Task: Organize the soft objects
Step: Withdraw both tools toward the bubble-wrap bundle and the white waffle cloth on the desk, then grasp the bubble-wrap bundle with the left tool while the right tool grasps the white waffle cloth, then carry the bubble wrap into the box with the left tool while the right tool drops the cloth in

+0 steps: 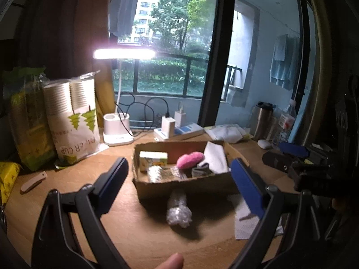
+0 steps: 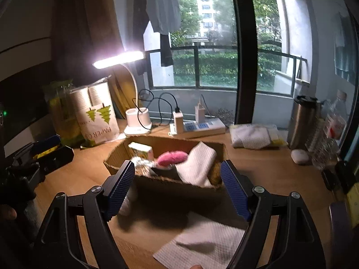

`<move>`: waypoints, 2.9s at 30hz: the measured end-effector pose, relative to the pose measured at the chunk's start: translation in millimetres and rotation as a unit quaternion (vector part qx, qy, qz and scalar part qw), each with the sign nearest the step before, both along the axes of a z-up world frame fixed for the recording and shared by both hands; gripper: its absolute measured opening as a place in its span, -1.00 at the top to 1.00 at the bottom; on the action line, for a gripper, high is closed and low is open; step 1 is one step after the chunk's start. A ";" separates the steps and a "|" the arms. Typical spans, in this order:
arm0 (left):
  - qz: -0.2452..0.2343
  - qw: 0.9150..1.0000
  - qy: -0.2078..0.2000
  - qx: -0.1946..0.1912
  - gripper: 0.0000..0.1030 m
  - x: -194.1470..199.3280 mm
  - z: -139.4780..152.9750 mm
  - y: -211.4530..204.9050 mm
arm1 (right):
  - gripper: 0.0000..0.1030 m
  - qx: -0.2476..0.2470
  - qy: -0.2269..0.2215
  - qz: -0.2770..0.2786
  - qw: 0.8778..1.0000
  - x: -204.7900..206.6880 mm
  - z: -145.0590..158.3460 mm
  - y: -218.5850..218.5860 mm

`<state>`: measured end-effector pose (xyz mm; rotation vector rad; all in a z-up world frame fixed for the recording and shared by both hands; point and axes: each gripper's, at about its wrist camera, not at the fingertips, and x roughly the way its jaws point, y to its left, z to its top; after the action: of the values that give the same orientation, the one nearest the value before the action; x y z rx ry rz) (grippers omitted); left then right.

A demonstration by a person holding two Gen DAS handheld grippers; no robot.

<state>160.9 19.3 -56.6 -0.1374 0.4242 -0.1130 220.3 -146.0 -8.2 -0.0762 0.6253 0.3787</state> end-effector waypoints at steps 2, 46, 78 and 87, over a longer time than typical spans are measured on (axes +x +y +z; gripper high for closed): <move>-0.004 1.000 0.004 0.000 -0.82 -1.4 -4.7 -3.9 | -0.58 -0.002 0.010 -0.008 1.000 -5.8 -8.5 -9.3; 0.013 0.985 0.173 0.008 -0.82 51.6 -99.6 -9.5 | -0.61 -0.118 0.178 -0.003 0.977 9.2 -132.6 -19.4; -0.043 0.980 0.191 0.036 0.32 62.3 -103.5 -29.8 | 0.76 -0.050 0.120 -0.013 0.991 13.7 -84.5 -50.1; -0.042 0.986 0.159 0.029 0.32 44.8 -76.6 -21.8 | 0.76 -0.042 0.097 -0.001 0.994 9.4 -65.0 -40.3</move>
<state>205.7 -2.5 -133.2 -0.0801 0.7522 -0.1622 229.7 -186.2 -73.1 -0.1198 0.8324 0.3596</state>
